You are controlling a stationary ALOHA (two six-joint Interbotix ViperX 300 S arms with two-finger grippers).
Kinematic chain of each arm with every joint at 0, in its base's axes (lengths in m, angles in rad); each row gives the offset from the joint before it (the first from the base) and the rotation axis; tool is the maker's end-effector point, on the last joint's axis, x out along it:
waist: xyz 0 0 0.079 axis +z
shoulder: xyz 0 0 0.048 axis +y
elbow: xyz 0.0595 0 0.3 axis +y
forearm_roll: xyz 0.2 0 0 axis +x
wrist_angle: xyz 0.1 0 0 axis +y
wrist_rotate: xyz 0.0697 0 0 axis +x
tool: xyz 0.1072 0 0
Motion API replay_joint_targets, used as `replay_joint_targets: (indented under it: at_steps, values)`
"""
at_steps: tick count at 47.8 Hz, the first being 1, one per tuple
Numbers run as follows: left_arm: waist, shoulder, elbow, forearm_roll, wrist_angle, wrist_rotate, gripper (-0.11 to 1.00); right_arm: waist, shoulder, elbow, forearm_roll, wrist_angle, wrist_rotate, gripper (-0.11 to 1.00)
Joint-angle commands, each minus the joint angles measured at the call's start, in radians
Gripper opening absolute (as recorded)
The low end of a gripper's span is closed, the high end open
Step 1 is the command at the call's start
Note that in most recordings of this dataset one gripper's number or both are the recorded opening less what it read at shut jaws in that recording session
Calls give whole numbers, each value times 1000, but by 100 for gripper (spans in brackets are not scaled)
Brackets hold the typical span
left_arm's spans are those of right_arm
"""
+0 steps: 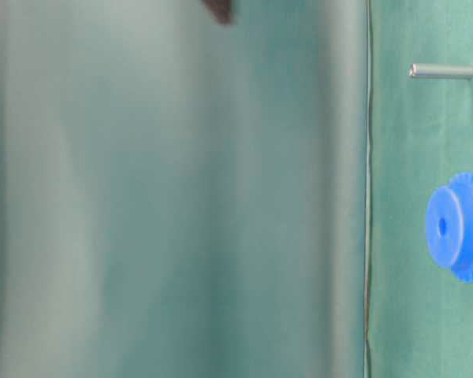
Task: Insert the shaft placed at a random location into the center hole of the medium gear at another random location.
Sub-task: 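Move the right gripper over the silver shaft, fingers open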
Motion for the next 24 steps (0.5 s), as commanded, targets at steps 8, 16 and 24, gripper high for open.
replay_joint_targets:
  at_steps: [8, 16, 24]
  values:
    - [15, 6, -21, 2, -5, 2, 0, -44, 212, -43, 2, -127, -26, 81]
    - [20, 8, -20, 3, -5, 2, 0, -67, 322, -66, 3, -172, -28, 82]
    - [23, 6, -20, 3, -2, 0, 0, -86, 419, -83, 3, -198, -28, 82]
